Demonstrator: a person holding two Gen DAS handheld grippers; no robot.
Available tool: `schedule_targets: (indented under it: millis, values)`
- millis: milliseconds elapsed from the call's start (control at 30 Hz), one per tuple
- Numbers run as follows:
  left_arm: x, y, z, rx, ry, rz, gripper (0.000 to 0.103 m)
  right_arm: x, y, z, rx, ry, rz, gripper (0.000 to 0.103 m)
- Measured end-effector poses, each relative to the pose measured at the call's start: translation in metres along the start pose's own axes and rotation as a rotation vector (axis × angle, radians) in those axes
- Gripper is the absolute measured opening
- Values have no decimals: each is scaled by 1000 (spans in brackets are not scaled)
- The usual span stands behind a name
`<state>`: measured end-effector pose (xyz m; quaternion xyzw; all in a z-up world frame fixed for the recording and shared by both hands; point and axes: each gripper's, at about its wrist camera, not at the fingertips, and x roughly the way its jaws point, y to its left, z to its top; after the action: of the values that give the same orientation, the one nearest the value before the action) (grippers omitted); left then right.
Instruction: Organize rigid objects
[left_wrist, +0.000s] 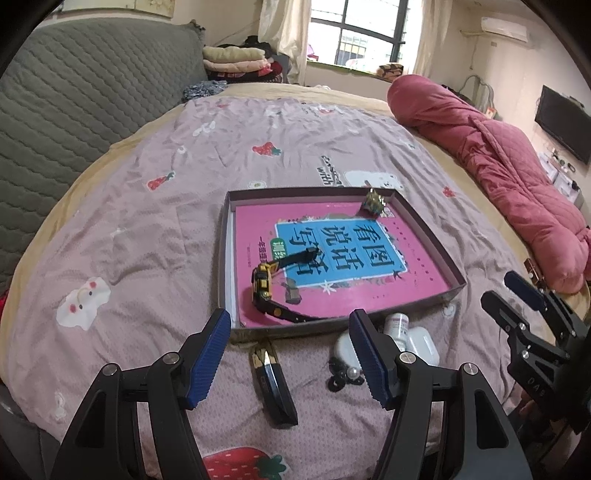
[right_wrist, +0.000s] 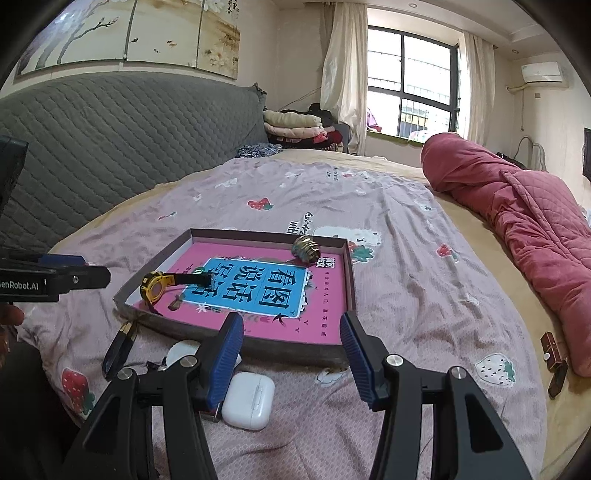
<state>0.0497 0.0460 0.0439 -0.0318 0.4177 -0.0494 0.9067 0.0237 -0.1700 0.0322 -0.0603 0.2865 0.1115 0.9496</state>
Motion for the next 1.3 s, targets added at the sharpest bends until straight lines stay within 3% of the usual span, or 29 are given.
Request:
schedule_targets:
  millis: [1300]
  values:
    - [19,-1,-53,0,187,-17,68,5,20,-21,-43,144,106,54]
